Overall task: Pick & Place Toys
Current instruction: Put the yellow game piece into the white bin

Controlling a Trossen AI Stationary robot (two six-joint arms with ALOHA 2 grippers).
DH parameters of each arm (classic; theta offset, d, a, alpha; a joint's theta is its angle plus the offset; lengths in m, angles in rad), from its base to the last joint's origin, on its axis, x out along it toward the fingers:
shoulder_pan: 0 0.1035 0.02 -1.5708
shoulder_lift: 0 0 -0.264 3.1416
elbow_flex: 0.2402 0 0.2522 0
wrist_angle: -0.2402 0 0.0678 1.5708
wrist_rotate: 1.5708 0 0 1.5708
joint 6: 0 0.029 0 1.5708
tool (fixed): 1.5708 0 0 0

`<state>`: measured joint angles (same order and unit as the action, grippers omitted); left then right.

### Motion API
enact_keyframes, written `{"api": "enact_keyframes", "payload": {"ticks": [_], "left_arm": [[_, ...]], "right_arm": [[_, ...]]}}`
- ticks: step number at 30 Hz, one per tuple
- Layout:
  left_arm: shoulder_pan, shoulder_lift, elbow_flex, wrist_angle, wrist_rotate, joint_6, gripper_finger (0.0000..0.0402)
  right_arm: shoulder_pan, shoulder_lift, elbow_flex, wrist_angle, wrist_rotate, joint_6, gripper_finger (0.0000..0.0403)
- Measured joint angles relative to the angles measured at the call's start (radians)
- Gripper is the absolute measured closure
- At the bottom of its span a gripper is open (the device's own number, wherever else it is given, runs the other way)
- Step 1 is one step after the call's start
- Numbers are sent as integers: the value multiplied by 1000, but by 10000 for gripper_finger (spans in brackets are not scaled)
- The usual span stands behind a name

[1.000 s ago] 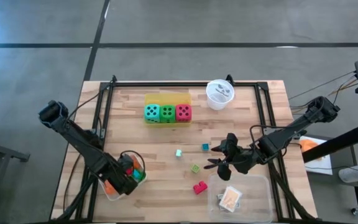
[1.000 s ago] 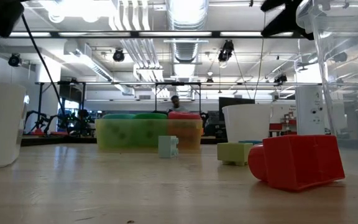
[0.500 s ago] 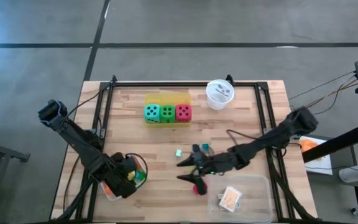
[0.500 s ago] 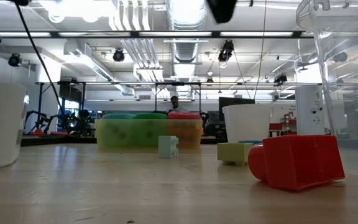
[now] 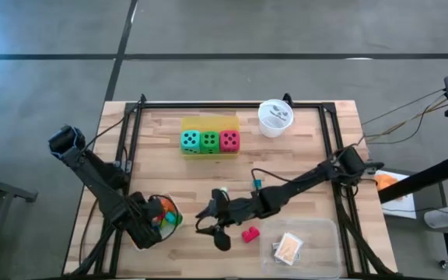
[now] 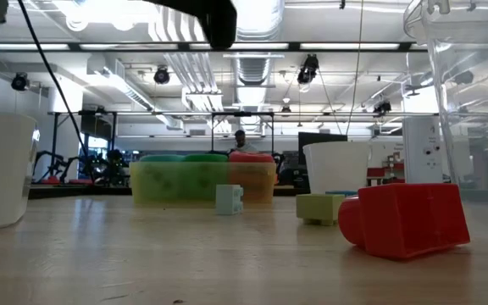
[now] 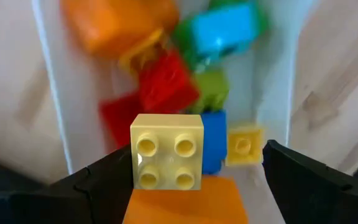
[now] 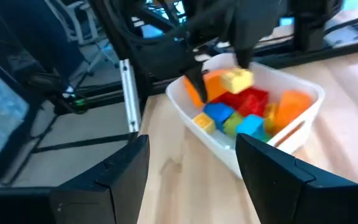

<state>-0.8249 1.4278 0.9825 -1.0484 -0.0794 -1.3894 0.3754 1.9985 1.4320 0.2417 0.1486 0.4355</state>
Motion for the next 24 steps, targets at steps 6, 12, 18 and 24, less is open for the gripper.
{"api": "enact_keyframes", "payload": {"ticks": [6, 12, 18, 24], "left_arm": [[15, -2, 0, -22, 102, -313, 76], [11, -2, 2, 36, 42, -257, 76], [20, -2, -8, -53, 129, -243, 76], [22, 3, -13, -51, 122, -301, 76]], "right_arm": [[21, -72, -33, -5, 11, -39, 168], [51, -117, -98, 0, 52, -37, 168], [59, -134, -116, 1, 63, -35, 168], [58, -139, -117, 1, 62, -39, 168]]}}
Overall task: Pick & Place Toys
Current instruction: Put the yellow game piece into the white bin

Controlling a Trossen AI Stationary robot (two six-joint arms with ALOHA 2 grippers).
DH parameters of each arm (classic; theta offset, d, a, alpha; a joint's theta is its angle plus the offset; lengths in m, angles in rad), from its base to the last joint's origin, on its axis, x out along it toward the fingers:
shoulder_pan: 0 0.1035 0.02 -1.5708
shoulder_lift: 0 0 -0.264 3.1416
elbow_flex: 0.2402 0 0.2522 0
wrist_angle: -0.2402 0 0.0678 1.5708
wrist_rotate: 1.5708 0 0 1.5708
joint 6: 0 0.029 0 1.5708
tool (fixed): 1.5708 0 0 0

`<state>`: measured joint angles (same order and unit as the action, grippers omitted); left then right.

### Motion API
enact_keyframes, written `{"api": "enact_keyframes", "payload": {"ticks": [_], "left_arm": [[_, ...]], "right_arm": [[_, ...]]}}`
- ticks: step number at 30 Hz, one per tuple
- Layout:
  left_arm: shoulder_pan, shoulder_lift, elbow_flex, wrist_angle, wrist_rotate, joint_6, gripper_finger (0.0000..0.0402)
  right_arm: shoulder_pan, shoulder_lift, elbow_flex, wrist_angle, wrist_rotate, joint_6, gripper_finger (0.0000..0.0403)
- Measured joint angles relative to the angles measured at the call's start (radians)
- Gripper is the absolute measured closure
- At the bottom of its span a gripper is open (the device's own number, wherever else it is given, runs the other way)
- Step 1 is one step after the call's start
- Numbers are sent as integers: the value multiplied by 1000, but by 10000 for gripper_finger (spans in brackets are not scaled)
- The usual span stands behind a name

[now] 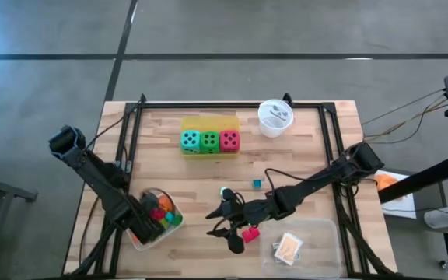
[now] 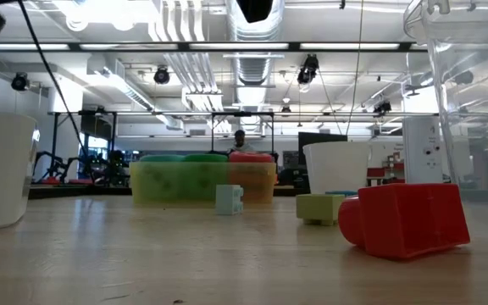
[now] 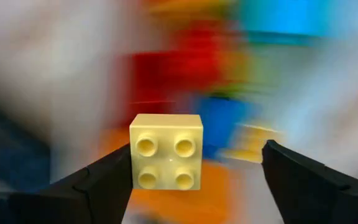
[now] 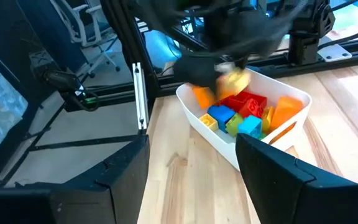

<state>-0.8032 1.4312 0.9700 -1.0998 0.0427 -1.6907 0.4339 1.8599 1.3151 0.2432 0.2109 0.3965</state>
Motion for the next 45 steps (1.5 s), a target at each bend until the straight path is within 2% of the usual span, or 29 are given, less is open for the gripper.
{"api": "enact_keyframes", "payload": {"ticks": [1, 4, 6, 9, 11, 13, 16, 21, 24, 28, 36, 40, 45], "left_arm": [[0, 0, 3, 63, -12, 30, 76], [1, -8, 2, 33, -43, -17, 76], [1, -3, 5, 110, -71, 35, 76], [1, 0, 1, -1, -37, -45, 76], [-1, 4, 6, 84, -57, -13, 76], [-2, -6, 9, 38, -69, -35, 76], [-2, -3, 14, 121, -82, 38, 76], [-3, -22, 13, 154, -127, 169, 76], [-15, -36, 13, 156, -157, 275, 76], [-42, -39, 13, 163, -210, 406, 76], [-42, -44, 13, 272, -289, 537, 76], [-42, -44, 13, 330, -334, 583, 76], [-42, -45, 13, 349, -343, 615, 76]], "right_arm": [[0, 0, 0, 0, 0, 0, 168], [0, 0, 0, -1, -1, 1, 168], [0, 0, 1, -1, -2, 2, 168], [2, 0, 3, 0, -4, 3, 168], [2, 0, 3, 0, -7, 3, 168], [2, 0, 3, 0, -7, 2, 168], [2, 0, 1, 18, -5, -3, 168], [-3, 48, -13, 207, -4, -61, 168], [-24, 98, 1, 267, -38, -74, 168], [-64, 191, 80, 276, -60, -62, 168], [-93, 373, 291, 276, -63, -75, 168], [-103, 403, 314, 261, -55, -71, 168], [-118, 414, 316, 274, -51, -27, 171]]}}
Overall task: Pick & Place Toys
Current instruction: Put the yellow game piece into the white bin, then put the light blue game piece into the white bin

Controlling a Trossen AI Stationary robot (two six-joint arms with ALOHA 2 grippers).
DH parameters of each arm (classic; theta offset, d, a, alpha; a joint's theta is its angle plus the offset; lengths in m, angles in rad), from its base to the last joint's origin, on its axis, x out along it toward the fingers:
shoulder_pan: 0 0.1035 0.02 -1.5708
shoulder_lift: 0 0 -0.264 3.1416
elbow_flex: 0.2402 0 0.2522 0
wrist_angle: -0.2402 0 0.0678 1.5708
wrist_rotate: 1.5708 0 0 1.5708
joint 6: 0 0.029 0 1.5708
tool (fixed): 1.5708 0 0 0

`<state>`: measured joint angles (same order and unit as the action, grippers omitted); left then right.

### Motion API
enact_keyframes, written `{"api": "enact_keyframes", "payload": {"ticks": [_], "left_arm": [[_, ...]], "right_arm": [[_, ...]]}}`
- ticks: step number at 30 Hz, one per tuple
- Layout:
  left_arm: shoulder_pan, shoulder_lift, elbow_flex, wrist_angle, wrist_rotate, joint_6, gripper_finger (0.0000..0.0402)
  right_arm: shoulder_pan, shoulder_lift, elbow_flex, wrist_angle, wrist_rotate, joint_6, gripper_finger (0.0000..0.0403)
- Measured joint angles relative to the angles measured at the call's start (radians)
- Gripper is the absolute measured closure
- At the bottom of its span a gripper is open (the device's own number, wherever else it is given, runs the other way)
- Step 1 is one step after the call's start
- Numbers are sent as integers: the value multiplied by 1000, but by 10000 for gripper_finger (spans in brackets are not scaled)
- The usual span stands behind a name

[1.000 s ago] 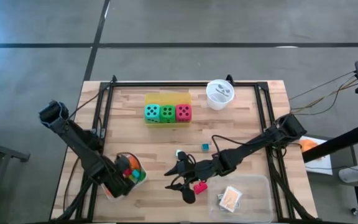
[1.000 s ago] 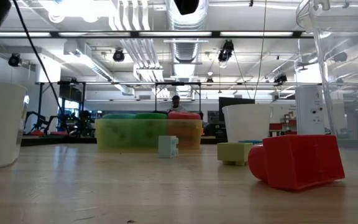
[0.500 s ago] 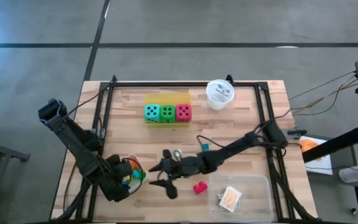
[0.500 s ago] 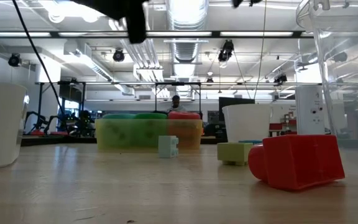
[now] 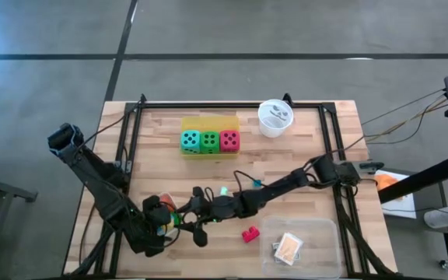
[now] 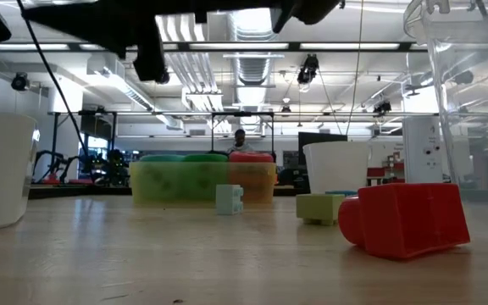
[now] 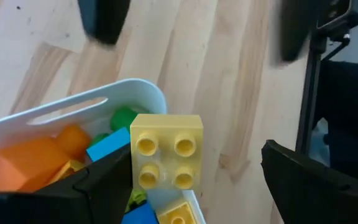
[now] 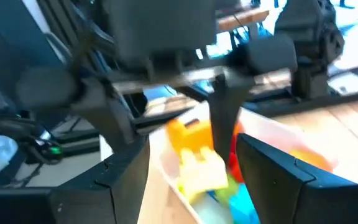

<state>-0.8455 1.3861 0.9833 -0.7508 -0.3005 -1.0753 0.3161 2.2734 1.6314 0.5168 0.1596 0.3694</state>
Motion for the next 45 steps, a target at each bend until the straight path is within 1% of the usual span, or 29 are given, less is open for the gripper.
{"api": "enact_keyframes", "payload": {"ticks": [2, 4, 9, 15, 18, 22, 26, 29, 31, 34, 37, 41, 45], "left_arm": [[0, -1, 0, -9, -7, 2, 76], [1, -6, 0, -11, -10, 2, 76], [3, -21, -1, -42, -28, 2, 76], [6, -24, -7, -65, -29, -5, 76], [11, -24, -8, -99, -30, -21, 76], [10, -24, -8, -126, -31, -67, 76], [16, -24, 3, -140, -16, -150, 76], [38, -24, 27, -156, -14, -268, 76], [65, -23, 42, -156, -14, -334, 76], [115, -22, 60, -156, -13, -365, 76], [166, -22, 77, -156, -9, -317, 76], [243, -22, 85, -124, 4, -231, 76], [322, -17, 84, -66, 29, -131, 76]], "right_arm": [[-8, 12, -1, -11, 8, 9, 181], [-18, 20, -2, -13, 19, 22, 199], [-43, 44, -2, -5, 24, 62, 262], [-47, 46, 18, -16, 30, 68, 334], [-48, 45, 26, -17, 28, 23, 363], [-44, 42, 32, -20, 25, 8, 390], [-37, 15, 20, -80, 21, 20, 394], [-30, -40, 14, -235, 26, 37, 394], [-23, -99, 14, -376, 28, 59, 394], [-5, -199, 10, -587, 86, 97, 394], [19, -299, -5, -809, 149, 117, 394], [50, -438, -40, -1060, 161, 180, 394], [83, -548, -110, -1243, 231, 292, 394]]}}
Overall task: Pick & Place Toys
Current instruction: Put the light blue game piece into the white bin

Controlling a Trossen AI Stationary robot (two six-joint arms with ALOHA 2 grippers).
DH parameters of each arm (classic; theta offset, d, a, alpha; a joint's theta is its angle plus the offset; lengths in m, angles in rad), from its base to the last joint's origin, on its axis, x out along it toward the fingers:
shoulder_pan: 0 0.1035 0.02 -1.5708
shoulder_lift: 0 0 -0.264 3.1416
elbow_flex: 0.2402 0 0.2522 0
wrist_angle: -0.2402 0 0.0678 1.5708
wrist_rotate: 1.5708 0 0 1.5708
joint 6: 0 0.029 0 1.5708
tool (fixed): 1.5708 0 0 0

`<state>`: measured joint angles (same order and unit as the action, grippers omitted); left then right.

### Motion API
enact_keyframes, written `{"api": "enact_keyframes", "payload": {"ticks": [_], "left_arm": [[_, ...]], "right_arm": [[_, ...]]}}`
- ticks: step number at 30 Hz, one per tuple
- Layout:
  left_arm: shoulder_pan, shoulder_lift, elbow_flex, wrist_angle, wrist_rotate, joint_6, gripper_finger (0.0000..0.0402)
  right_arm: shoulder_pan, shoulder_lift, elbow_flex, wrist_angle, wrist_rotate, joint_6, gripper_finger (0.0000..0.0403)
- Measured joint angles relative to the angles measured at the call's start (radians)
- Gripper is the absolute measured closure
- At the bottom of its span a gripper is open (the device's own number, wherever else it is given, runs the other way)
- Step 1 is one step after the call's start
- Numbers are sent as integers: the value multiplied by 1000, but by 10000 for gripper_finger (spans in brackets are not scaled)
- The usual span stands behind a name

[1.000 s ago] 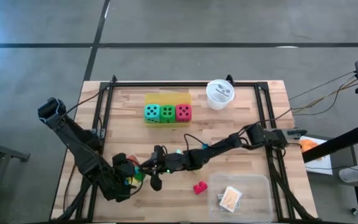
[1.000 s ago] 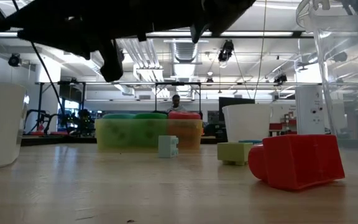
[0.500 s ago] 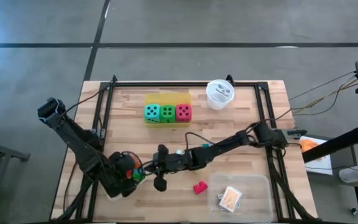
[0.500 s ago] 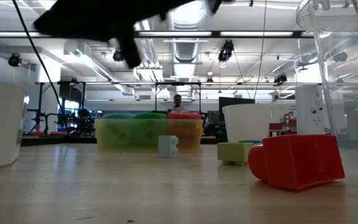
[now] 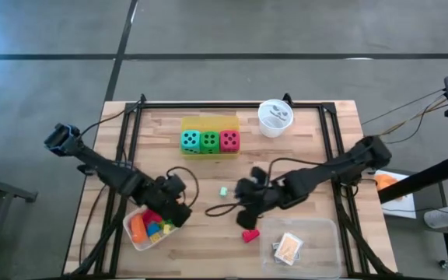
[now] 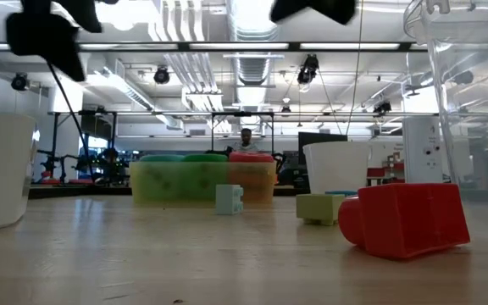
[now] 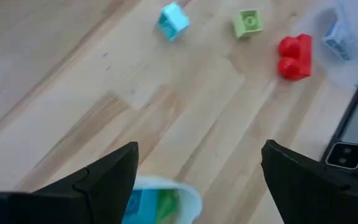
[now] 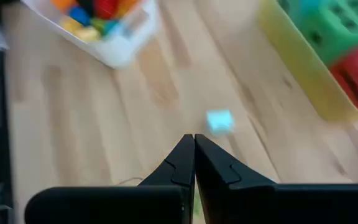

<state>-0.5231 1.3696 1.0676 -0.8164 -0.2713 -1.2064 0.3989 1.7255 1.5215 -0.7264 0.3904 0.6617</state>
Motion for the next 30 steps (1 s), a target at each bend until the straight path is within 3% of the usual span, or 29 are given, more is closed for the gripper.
{"api": "enact_keyframes", "payload": {"ticks": [6, 14, 18, 22, 30], "left_arm": [[92, 47, 2, 73, 70, 141, 76], [222, 124, 2, 91, 224, 137, 76], [242, 109, 2, 17, 297, 156, 76], [214, 63, 2, -55, 207, 141, 76], [141, -14, 0, -84, 62, 156, 76]], "right_arm": [[59, -156, -193, -14, 24, 135, 394], [123, -324, -440, 48, 218, 327, 394], [103, -382, -511, 204, 168, 248, 394], [51, -408, -517, 282, 72, 137, 394], [-77, -331, -392, 177, -13, -81, 393]]}}
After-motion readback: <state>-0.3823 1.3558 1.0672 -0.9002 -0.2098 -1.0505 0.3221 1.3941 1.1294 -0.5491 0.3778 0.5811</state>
